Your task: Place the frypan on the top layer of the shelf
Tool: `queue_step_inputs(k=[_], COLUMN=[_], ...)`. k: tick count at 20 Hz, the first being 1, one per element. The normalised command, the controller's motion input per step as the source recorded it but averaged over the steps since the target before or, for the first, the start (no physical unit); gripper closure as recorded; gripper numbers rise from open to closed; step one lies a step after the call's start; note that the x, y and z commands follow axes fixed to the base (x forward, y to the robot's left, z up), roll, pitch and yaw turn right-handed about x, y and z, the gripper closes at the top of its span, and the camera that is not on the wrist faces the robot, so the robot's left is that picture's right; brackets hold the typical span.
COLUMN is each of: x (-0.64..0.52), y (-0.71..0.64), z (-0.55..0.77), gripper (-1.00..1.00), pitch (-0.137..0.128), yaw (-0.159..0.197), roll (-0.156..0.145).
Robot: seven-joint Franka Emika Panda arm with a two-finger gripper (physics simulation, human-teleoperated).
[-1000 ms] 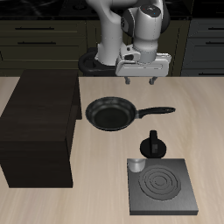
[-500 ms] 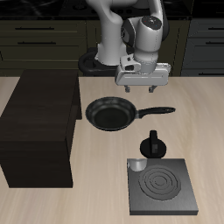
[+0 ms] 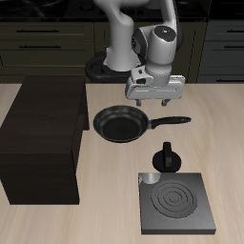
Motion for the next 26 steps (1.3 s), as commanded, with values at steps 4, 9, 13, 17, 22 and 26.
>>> queue_step_inputs(k=[4,9,13,17,22,26], x=[0.0,0.03,0.02,0.0,-0.01,-0.03], y=[-0.11,-0.14,-0.14,-0.05,0.01,0.1], z=[-0.2,-0.14,-0.16,-0.17,-0.1,-0.15], gripper=[-1.0,-1.0,-1.0,-1.0,-1.0,-1.0], pitch=[0.019,0.015,0.02,0.026,0.023,0.03], yaw=[0.008,-0.006,-0.009,-0.005,-0.025,0.006], roll=[-0.005,-0.02,-0.015,-0.011,0.014,0.018])
